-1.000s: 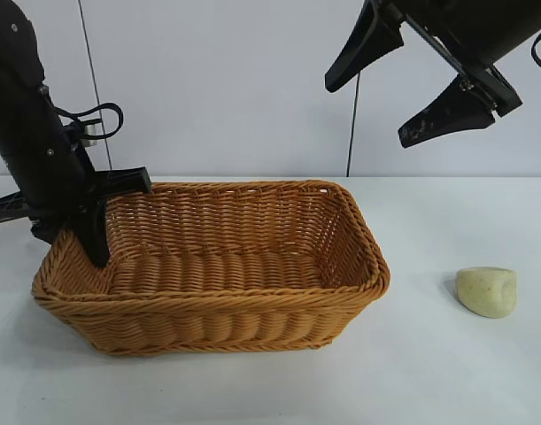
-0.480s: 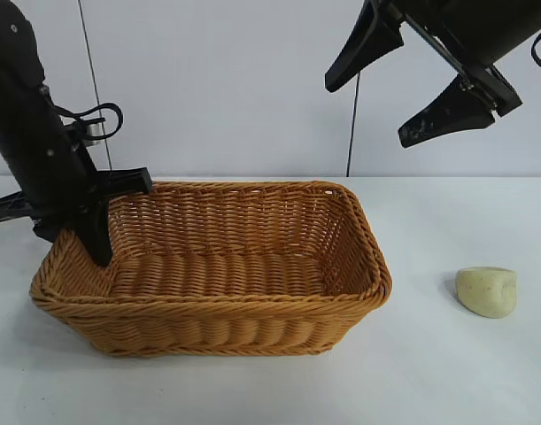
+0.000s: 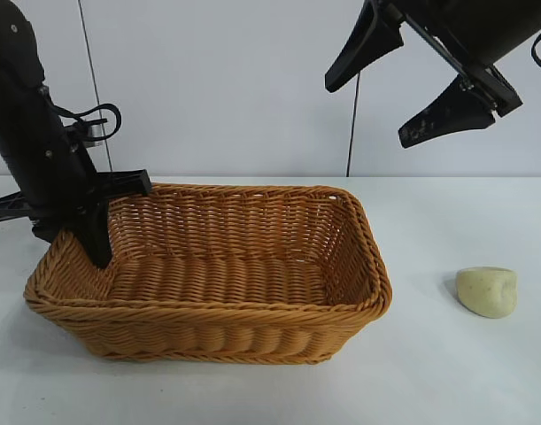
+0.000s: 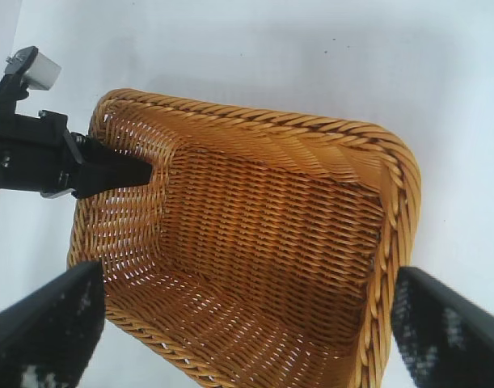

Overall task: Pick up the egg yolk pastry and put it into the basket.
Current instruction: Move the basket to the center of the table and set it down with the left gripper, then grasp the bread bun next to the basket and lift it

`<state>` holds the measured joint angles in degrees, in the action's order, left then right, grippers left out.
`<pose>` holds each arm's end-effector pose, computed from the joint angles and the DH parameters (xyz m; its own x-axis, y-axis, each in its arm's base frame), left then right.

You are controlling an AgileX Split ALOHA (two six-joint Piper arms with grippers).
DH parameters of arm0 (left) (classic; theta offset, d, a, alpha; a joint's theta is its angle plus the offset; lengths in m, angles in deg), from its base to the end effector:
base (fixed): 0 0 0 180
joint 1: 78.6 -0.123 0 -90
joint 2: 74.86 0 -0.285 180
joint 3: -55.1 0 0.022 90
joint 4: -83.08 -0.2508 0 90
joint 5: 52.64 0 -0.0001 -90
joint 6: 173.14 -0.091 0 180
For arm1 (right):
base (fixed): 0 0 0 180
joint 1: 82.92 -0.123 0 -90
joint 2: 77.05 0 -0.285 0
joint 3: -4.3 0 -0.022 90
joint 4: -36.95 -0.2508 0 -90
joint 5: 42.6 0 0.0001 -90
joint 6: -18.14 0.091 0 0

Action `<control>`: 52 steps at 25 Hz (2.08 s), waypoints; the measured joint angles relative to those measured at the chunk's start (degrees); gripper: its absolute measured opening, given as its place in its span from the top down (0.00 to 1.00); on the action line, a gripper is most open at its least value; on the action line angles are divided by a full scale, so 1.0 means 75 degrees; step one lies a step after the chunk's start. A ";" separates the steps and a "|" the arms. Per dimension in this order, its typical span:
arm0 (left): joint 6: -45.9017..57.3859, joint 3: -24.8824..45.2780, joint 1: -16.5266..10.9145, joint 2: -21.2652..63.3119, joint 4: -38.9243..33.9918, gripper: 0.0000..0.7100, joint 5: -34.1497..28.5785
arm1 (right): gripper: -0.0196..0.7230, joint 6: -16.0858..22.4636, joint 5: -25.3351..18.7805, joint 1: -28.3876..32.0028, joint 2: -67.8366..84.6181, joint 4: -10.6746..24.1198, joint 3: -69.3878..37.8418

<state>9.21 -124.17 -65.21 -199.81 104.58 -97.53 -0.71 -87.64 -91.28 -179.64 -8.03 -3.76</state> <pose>0.3810 -0.1149 0.1420 -0.9913 -0.0699 -0.1115 -0.0332 0.9526 -0.3025 0.3383 0.0958 0.2680 -0.9002 0.1145 -0.4202 -0.1554 0.8169 0.5555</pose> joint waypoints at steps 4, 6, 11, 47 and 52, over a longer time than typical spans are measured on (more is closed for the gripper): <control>0.0000 -0.0117 0.0000 0.0031 -0.0061 0.04 -0.0287 | 0.08 0.0000 0.0000 0.0000 0.0000 0.0000 0.0000; 0.0000 -0.0356 0.0000 0.0138 -0.0230 0.03 -0.0634 | 0.08 0.0000 0.0000 0.0000 0.0000 0.0000 0.0000; 0.0022 -0.1562 0.0000 0.0438 -0.0653 0.02 -0.1677 | 0.08 0.0000 -0.0007 0.0000 0.0000 0.0000 0.0000; -0.0261 -0.0945 -0.1867 0.2435 -0.2099 0.02 -0.3244 | 0.08 0.0023 -0.0082 0.0000 0.0000 0.0034 0.0000; -0.0362 0.0874 -0.1867 0.4719 -0.2169 0.02 -0.3266 | 0.08 0.0023 -0.0097 0.0000 0.0000 0.0034 0.0000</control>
<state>6.49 -117.62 -79.21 -164.42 88.32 -122.03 -0.54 -88.37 -91.28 -179.64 -7.77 -3.76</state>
